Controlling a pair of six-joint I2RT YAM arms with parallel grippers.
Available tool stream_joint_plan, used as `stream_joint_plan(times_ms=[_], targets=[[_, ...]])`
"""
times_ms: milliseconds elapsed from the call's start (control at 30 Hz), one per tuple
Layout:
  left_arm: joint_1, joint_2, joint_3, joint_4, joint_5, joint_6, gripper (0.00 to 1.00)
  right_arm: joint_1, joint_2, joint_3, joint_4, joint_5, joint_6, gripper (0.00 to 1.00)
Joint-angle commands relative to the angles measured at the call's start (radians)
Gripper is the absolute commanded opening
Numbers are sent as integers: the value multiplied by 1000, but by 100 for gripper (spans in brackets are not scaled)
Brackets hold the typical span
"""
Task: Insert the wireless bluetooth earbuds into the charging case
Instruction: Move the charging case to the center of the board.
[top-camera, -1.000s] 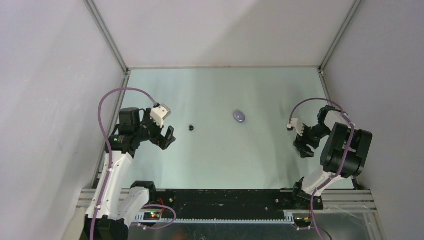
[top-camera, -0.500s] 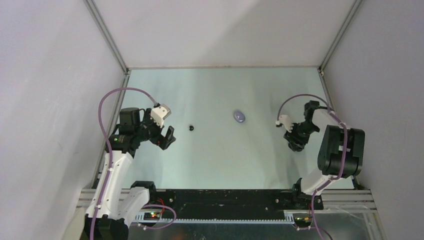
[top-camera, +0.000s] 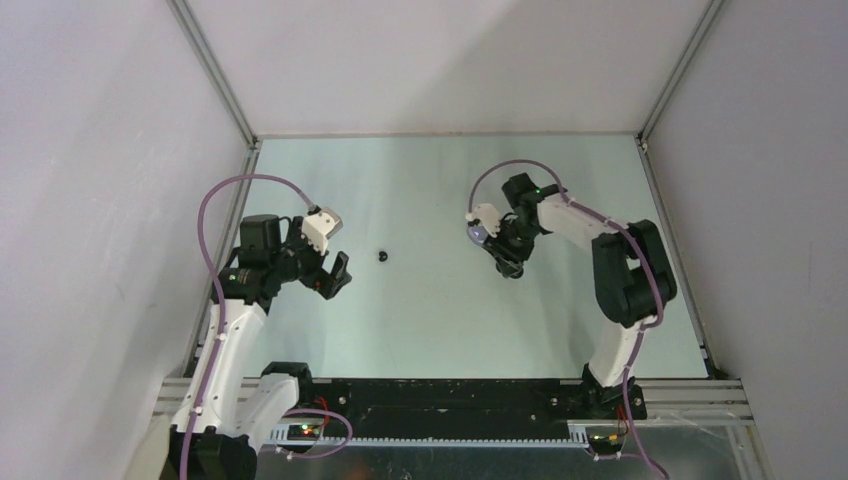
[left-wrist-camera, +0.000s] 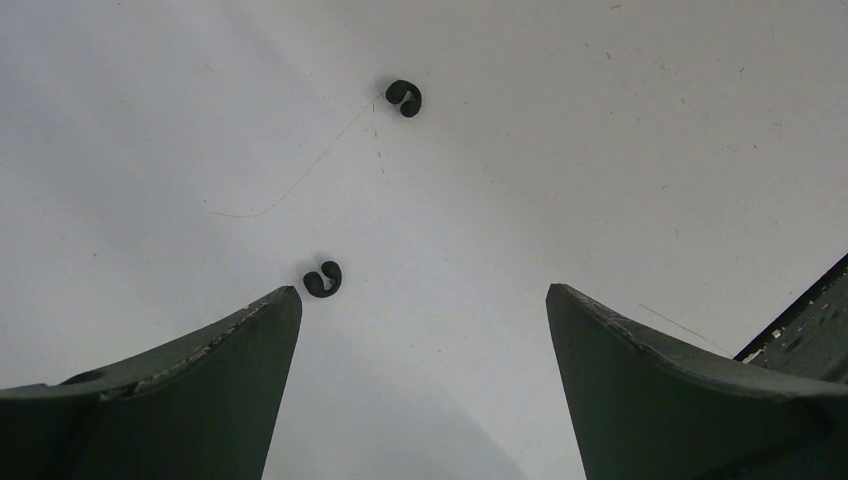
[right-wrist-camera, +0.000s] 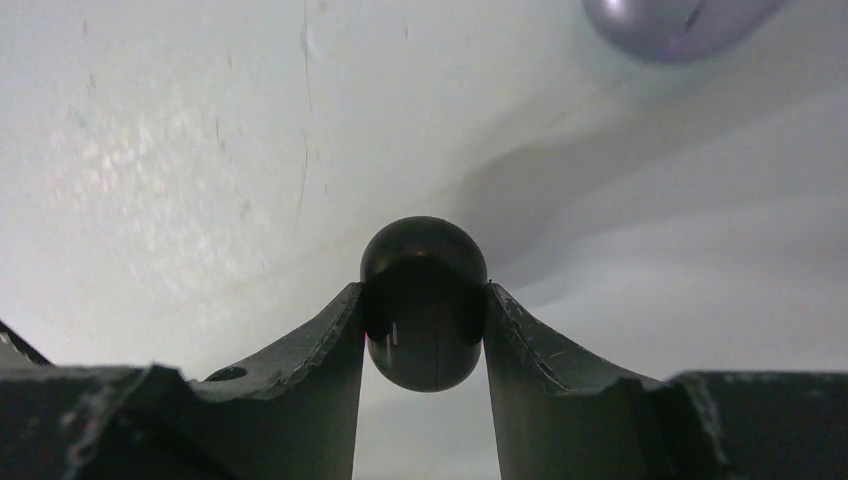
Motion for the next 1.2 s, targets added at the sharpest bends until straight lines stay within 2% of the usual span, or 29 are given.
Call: stream_joint_plan(times_ms=[0, 233, 400, 533, 633, 767, 1000, 1167], targets=[[7, 1, 22, 15, -10, -10, 100, 59, 87, 65, 52, 46, 260, 43], [7, 6, 19, 21, -24, -12, 99, 107, 139, 75, 82, 17, 369, 49], [7, 28, 19, 21, -30, -13, 99, 117, 113, 85, 23, -140, 347, 74], [6, 34, 18, 25, -31, -13, 99, 83, 57, 114, -78, -293, 309, 85], [6, 37, 19, 25, -34, -14, 99, 37, 43, 136, -117, -372, 311, 86], [5, 41, 20, 31, -38, -16, 99, -33, 61, 138, -124, -370, 307, 86], [-47, 66, 30, 42, -72, -24, 99, -75, 98, 120, -93, -382, 296, 80], [-80, 83, 49, 62, -72, -21, 99, -64, 138, 115, -77, -371, 304, 71]])
